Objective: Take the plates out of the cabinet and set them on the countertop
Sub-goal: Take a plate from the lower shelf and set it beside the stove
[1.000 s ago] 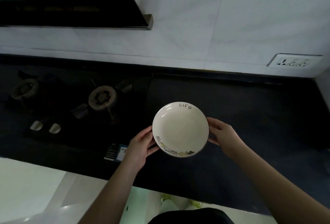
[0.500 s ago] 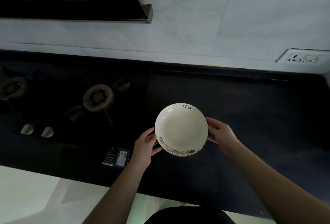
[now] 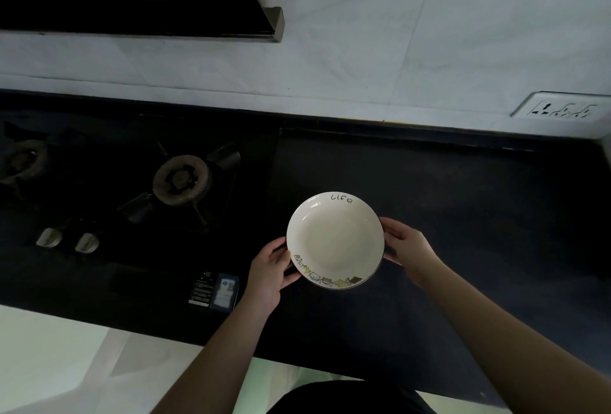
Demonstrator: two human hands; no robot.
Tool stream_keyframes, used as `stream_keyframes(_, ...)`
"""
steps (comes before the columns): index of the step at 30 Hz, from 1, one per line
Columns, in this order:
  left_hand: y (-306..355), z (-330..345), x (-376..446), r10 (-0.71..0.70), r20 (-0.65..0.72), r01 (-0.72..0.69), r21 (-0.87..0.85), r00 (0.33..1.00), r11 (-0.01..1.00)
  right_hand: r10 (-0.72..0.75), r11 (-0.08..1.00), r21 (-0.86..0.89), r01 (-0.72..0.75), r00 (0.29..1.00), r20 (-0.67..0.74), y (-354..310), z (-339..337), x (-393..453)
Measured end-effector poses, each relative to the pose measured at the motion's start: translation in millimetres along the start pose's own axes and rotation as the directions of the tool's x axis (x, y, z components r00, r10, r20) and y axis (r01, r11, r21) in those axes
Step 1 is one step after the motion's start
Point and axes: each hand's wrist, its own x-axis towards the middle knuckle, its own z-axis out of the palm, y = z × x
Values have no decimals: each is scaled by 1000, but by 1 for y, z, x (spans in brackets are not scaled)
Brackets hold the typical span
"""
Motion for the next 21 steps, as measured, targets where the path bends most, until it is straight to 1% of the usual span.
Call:
stream_keyframes(6, -2, -2, 0, 19, -9, -19, 7, 1000, 1000, -8, 1000, -29, 8, 1000, 17, -1, 2, 6)
stream_keyframes(11, 2, -4, 1, 21, 12, -22, 30, 1000, 999, -18, 998, -53, 19, 1000, 4, 2, 4, 9)
stream_keyframes(15, 5, -4, -1, 15, 23, -17, 64, 1000, 998, -33, 994, -107, 32, 999, -5, 2, 4, 9)
stream_keyframes(18, 8, -7, -2, 25, 7, -25, 150, 1000, 988, -77, 988, -137, 67, 995, -71, 4, 1, 7)
stream_keyframes(21, 11, -15, -1, 91, -32, -79, 265, 995, 961, -129, 970, -226, 92, 979, -156, 4, -1, 1)
